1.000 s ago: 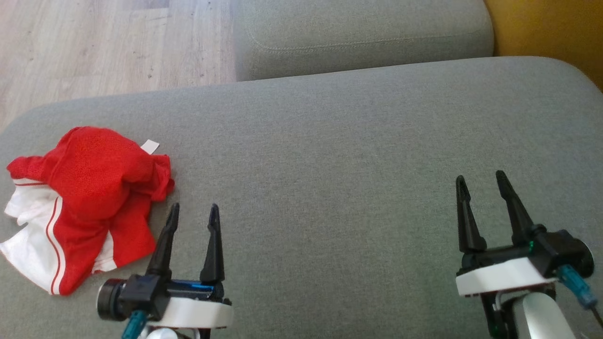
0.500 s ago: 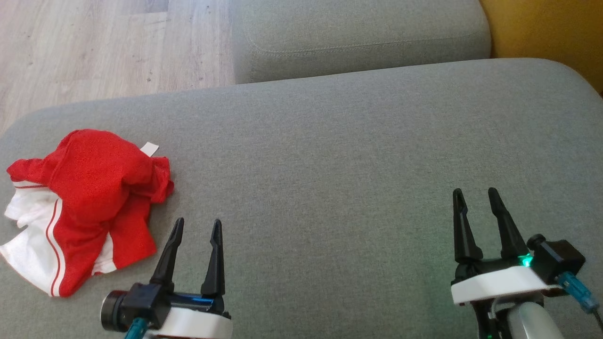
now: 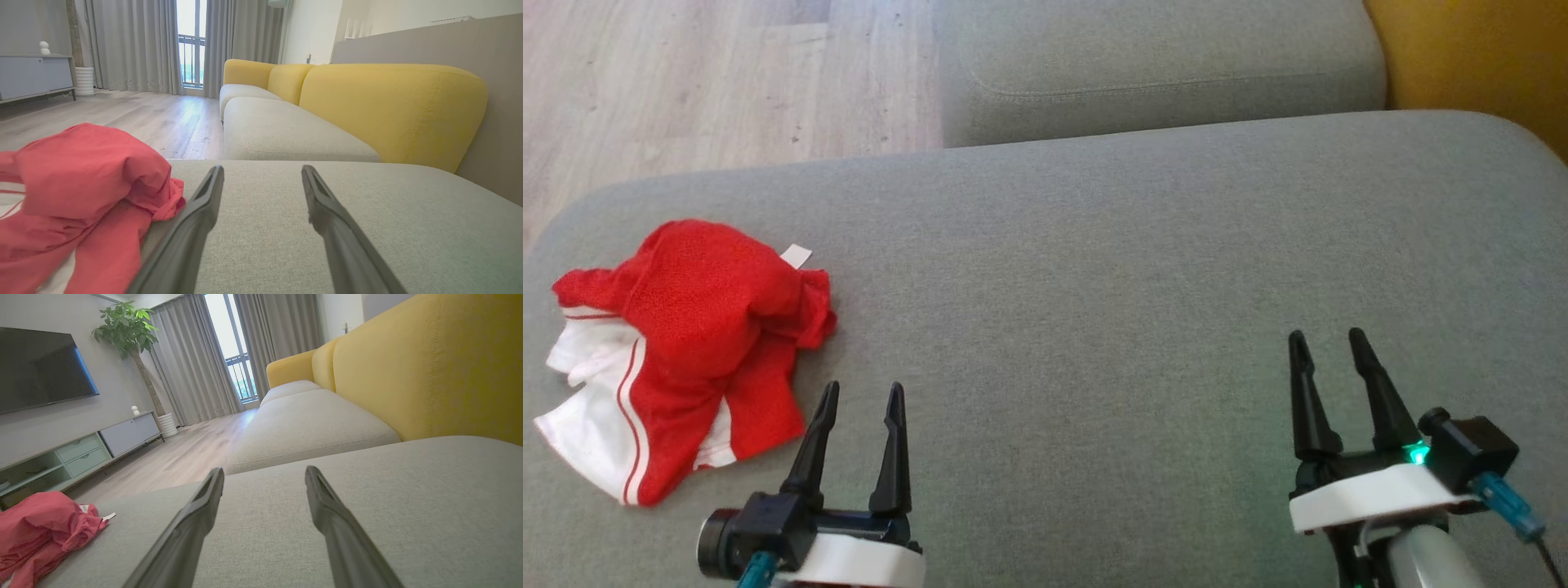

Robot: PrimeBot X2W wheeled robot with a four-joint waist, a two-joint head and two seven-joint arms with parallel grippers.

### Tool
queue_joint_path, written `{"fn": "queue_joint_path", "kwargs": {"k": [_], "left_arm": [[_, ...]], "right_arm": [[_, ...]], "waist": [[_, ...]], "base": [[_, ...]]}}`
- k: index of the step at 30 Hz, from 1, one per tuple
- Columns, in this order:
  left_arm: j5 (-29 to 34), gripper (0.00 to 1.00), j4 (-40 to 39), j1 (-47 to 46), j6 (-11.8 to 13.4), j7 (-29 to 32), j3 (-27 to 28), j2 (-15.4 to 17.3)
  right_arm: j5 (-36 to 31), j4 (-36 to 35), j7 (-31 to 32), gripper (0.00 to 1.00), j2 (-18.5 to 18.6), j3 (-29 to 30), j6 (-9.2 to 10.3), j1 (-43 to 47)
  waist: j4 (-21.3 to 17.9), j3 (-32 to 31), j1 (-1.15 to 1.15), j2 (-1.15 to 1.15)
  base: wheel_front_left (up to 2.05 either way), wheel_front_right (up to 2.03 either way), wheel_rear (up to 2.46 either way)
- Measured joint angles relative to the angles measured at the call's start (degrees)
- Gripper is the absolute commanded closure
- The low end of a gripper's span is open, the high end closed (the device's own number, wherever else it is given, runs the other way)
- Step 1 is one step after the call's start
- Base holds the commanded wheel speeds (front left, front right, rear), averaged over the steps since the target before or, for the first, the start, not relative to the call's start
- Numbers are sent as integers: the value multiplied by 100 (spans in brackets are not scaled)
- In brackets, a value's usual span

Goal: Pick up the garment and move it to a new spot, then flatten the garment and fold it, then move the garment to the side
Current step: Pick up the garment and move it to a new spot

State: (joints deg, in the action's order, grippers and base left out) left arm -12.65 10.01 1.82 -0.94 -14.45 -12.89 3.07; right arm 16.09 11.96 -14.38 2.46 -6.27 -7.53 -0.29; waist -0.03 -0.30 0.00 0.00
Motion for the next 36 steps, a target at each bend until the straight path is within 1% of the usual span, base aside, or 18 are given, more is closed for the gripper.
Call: {"fn": "queue_joint_path", "kwargs": {"k": [10, 17, 24, 31, 36], "left_arm": [[2, 0, 0, 2, 46, 0, 177, -8], [4, 0, -5, 94, 52, 0, 374, -8], [57, 0, -9, 218, 51, 0, 427, -7], [55, 0, -37, 240, 68, 0, 547, -7], [55, 0, -99, 364, 94, 0, 564, -7]], "right_arm": [[63, 16, 0, 0, 4, -377, 0, 0], [126, 87, 0, 0, 7, -655, 0, 3], [261, 138, 0, 0, 8, -861, 0, 42], [360, 179, 1, 0, 8, -1011, 0, 188], [360, 179, 0, 0, 8, -1060, 0, 202]], "waist": [[377, -86, 0, 0], [755, -195, 0, 0], [1115, -294, 0, 0], [1429, -375, 0, 0], [1573, -406, 0, 0]], "base": [[0, 0, 0], [0, 0, 0], [0, 0, 0], [0, 0, 0], [0, 0, 0]]}}
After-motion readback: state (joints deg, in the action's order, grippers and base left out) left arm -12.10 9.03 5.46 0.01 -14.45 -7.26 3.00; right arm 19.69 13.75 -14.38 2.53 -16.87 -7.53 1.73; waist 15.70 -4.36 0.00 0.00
